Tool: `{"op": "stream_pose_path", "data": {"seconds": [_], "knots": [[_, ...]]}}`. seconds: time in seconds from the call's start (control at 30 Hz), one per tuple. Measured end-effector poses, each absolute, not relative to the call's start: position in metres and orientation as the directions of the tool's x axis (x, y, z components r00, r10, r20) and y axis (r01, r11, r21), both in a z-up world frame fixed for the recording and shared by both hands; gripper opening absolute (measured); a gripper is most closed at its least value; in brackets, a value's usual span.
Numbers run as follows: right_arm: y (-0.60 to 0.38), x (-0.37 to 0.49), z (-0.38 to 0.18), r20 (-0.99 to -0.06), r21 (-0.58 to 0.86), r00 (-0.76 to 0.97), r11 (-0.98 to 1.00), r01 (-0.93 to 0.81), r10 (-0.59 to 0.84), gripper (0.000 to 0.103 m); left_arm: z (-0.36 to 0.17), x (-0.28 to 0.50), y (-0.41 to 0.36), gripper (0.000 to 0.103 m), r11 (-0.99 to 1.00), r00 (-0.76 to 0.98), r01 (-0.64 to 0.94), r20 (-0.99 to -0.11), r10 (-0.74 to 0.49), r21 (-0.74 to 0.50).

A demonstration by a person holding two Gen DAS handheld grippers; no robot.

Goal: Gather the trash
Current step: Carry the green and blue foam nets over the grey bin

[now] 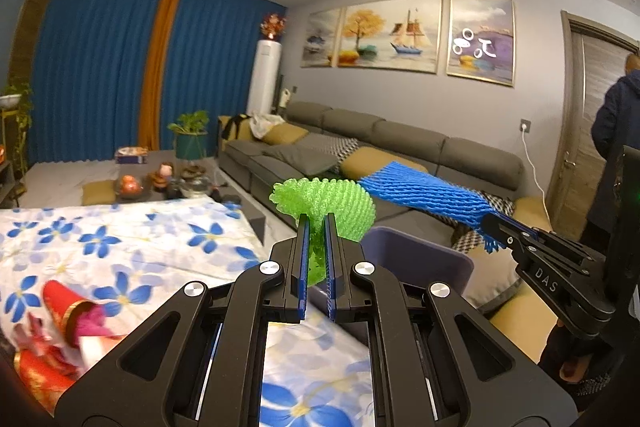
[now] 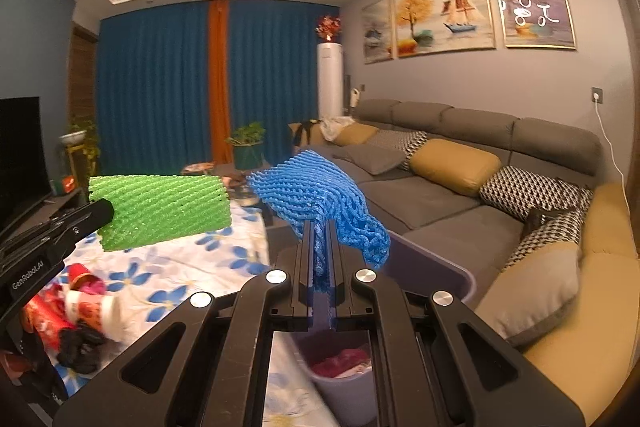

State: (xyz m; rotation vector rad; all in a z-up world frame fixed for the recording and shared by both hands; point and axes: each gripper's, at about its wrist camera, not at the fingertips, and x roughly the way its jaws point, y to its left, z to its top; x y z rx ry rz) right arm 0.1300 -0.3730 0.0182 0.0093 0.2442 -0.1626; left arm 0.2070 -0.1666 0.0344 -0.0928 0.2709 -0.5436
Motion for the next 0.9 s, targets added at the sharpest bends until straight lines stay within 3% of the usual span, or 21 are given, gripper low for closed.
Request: {"op": "stream_pose_path", "data": {"seconds": [0.9], "knots": [[-0.416, 0.167, -0.004, -0.324, 0.022, 0.922, 0.973, 0.231, -0.212, 0.006, -0.012, 0.265, -0.265, 0.007, 0.807, 0.726, 0.577, -0.374, -0.577, -0.125]]}}
